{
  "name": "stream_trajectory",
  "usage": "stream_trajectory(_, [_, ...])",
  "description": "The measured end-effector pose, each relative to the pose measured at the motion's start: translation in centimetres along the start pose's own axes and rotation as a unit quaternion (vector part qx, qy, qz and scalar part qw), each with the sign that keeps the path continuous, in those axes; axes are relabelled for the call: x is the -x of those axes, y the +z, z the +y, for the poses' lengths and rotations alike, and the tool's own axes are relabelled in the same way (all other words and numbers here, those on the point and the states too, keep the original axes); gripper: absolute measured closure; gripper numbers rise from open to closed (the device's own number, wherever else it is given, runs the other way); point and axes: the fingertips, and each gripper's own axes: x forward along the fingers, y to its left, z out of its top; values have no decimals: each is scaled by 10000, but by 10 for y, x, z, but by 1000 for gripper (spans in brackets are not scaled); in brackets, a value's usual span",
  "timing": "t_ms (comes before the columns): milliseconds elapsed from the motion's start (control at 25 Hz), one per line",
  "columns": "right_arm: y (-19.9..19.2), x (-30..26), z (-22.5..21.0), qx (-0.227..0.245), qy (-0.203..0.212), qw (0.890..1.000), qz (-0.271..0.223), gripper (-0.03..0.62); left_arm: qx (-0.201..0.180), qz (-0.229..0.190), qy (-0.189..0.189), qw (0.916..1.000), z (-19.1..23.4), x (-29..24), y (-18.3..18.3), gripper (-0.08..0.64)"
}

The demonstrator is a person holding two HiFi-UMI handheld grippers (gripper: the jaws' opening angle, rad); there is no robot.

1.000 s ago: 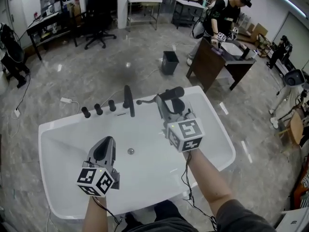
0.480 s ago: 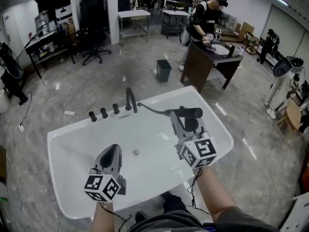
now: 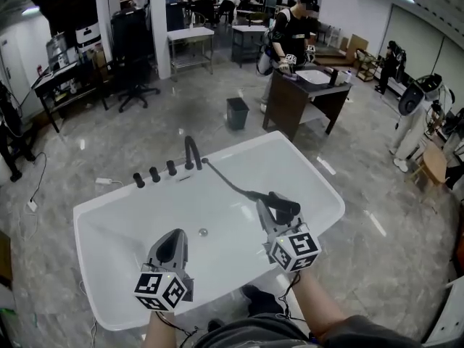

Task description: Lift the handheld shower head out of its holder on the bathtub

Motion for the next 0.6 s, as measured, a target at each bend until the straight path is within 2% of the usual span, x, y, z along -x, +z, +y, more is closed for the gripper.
stream_trajectory(320, [-29,14,-3,-86,-141,9993,346,451,57,120,-39,9999,-9,4,-14,534])
stream_trajectory(600, [-43,16,5,0,-54,9986,529,451,2,99,-89,9999,-13,3,-16,534])
